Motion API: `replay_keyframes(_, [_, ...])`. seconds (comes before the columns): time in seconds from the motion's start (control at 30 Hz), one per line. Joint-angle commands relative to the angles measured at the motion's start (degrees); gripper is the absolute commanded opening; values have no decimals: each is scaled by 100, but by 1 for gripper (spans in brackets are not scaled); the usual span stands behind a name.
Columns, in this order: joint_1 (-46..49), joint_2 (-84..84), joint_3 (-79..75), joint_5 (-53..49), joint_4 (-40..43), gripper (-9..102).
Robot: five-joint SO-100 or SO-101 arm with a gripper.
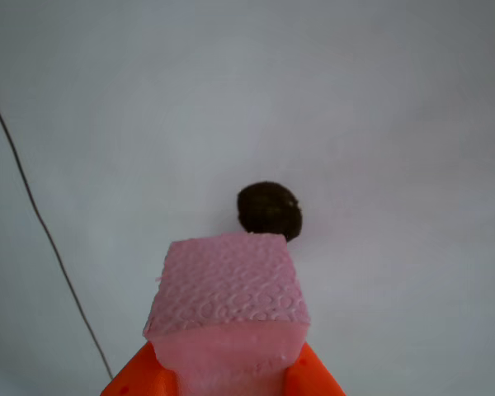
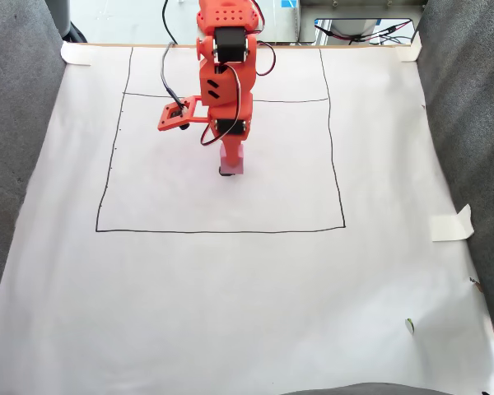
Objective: Grasp the colored block, Place it on the black dot, and then return the arm to the default position.
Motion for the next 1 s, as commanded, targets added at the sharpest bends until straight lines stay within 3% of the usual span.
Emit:
replay_keyframes(0.0, [-18,105,-308,53,53,0])
replay_keyframes(0.47, [105,26,-290,105,290,0])
replay_keyframes(0.97, [369,-158,-105,-149,-9,0])
